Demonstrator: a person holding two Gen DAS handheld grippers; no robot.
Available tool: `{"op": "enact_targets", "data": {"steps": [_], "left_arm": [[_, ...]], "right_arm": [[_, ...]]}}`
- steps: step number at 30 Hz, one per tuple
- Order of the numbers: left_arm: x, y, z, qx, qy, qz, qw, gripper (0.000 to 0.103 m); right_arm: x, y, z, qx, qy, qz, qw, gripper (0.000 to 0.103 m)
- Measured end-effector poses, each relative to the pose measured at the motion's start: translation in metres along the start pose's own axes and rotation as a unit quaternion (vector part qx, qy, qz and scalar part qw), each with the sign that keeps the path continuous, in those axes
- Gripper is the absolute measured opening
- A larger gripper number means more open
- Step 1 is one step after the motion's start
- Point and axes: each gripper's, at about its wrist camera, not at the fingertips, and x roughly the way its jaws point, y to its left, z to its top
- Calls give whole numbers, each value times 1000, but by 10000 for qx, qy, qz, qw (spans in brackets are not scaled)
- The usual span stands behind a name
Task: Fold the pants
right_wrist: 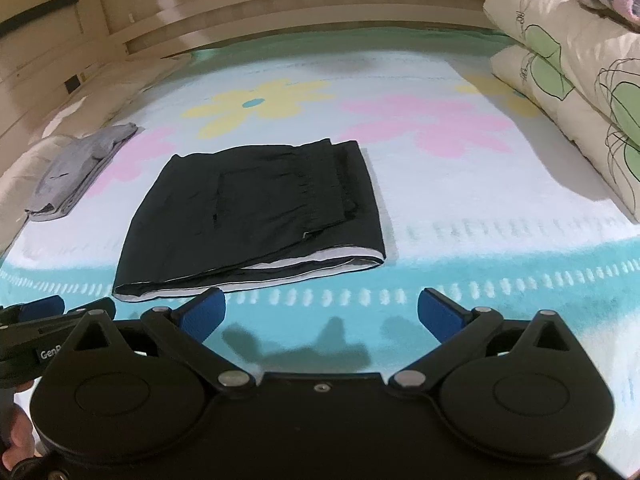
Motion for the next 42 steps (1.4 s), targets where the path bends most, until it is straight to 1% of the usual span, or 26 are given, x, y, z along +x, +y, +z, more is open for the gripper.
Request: {"op": "enact_targets", "data": {"steps": [14, 42], "left_arm": [[-1, -4, -1, 93, -9, -23, 10000, 61], [-2, -9, -1, 177, 4, -70, 9998, 61]], "right_arm": [[3, -2, -1, -14, 65, -129, 9999, 102], [6, -1, -1, -30, 112, -224, 9997, 102]]}}
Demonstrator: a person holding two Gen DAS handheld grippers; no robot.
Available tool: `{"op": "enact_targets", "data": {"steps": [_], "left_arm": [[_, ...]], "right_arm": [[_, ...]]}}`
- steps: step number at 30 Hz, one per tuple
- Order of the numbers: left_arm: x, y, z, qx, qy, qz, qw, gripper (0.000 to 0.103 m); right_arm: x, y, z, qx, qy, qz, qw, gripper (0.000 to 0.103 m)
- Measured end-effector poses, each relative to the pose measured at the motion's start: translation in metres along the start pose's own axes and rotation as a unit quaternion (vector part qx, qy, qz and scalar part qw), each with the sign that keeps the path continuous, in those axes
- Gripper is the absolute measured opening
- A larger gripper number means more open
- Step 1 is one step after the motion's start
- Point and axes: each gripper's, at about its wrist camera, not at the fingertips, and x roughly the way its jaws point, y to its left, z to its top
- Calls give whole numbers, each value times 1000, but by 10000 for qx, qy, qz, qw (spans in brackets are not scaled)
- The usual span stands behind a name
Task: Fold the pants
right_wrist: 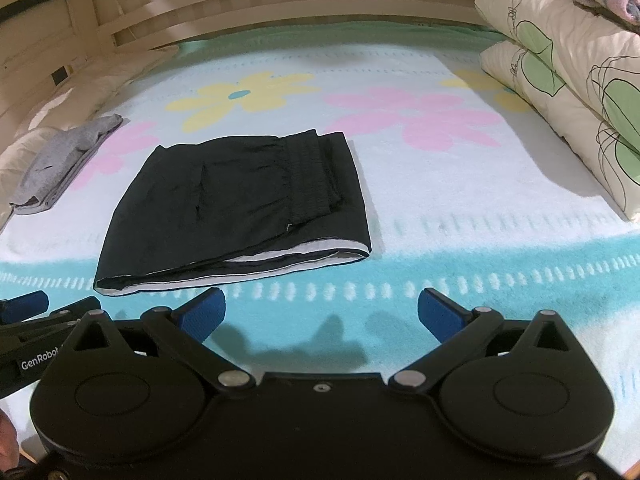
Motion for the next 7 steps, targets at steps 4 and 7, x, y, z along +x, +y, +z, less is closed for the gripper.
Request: {"op": "enact_targets", "data": {"steps": [4, 7], "left_arm": [[-3, -2, 1, 27, -24, 0, 10000, 61], [-6, -3, 0, 51, -80, -15, 10000, 61]], "right_arm": [[0, 1, 0, 5, 1, -4, 10000, 102], [-1, 1, 0, 3, -3, 8, 10000, 102]]}}
